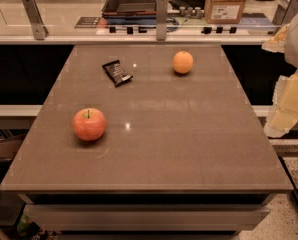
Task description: Pick apple
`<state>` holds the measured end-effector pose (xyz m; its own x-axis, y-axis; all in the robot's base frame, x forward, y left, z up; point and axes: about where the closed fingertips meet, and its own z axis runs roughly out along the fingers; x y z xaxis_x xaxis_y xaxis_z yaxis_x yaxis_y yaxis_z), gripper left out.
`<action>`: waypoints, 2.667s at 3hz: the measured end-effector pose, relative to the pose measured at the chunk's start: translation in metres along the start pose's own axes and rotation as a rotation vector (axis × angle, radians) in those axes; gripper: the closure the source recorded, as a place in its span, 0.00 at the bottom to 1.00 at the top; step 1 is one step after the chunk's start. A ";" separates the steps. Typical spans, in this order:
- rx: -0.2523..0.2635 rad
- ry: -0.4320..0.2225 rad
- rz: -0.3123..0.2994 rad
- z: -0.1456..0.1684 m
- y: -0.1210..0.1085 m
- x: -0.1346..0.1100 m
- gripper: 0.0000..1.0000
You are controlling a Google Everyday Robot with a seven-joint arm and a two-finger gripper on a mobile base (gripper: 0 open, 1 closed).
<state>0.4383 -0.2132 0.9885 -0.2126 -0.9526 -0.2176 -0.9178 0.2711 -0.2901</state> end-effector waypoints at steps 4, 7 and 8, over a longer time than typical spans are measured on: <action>-0.011 -0.435 -0.003 0.041 0.002 -0.101 0.00; -0.025 -0.848 -0.013 0.094 0.005 -0.194 0.00; -0.026 -0.848 -0.013 0.094 0.005 -0.194 0.00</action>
Offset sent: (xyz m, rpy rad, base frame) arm 0.0225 0.0632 -0.0102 0.2461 -0.0660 0.0731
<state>0.5064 -0.0137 0.9422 0.1117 -0.5270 -0.8425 -0.9279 0.2481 -0.2782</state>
